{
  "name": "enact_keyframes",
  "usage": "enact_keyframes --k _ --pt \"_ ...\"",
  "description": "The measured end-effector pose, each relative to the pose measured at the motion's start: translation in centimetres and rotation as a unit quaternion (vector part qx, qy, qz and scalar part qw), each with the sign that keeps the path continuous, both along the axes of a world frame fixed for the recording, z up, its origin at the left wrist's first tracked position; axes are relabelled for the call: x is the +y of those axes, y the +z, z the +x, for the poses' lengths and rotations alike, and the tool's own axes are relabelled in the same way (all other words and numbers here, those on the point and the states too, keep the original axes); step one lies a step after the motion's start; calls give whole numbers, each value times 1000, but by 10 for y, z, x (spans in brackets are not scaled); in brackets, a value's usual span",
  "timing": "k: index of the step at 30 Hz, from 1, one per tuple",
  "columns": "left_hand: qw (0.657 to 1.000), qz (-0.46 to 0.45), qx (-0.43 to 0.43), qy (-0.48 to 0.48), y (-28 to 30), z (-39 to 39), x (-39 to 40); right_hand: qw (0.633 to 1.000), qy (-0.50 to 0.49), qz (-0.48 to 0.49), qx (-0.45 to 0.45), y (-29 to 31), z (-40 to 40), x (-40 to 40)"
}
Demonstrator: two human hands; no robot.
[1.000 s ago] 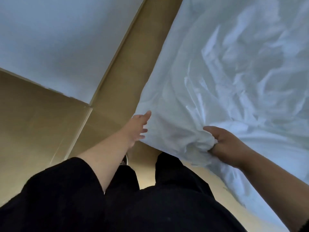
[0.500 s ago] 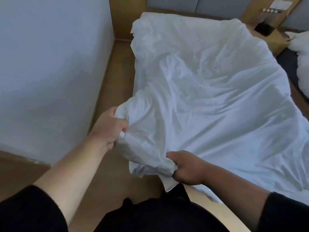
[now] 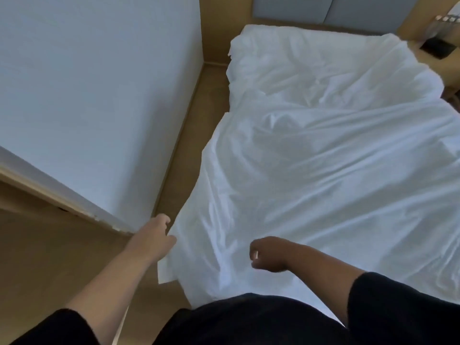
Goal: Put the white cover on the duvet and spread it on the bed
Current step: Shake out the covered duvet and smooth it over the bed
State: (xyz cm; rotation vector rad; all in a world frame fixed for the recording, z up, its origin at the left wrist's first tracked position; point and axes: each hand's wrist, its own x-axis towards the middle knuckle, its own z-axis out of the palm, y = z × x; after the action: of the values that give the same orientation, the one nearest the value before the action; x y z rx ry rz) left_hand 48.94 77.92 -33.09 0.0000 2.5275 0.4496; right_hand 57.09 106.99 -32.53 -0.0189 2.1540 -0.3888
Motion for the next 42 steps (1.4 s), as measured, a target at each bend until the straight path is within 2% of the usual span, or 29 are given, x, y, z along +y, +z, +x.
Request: enact_keyframes --k 4,8,13,18,21,26,32,38,42 --pt "997 29 32 -66 20 -5 39 998 -37 3 52 -3 -8 32" --pt "995 30 -3 -95 29 13 63 998 -28 -19 57 -7 -13 53" --pt "995 39 -48 -75 35 26 59 995 -6 -39 91 1 -42 54" --pt "997 61 -31 -33 43 12 36 989 -5 -56 136 9 -90 23" --pt "997 79 0 -8 47 -17 13 987 -4 -63 148 12 -127 -3" --pt "996 80 29 -24 49 -93 -48 983 -27 -61 173 14 -204 -60" --pt "997 26 -7 -74 73 -173 -120 979 -51 -82 177 32 -282 -126" --pt "993 50 9 -102 84 -257 -124 975 -84 -71 193 47 -350 -133" --pt "992 61 -19 -107 69 -308 -111 976 -106 -54 180 46 -400 -113"
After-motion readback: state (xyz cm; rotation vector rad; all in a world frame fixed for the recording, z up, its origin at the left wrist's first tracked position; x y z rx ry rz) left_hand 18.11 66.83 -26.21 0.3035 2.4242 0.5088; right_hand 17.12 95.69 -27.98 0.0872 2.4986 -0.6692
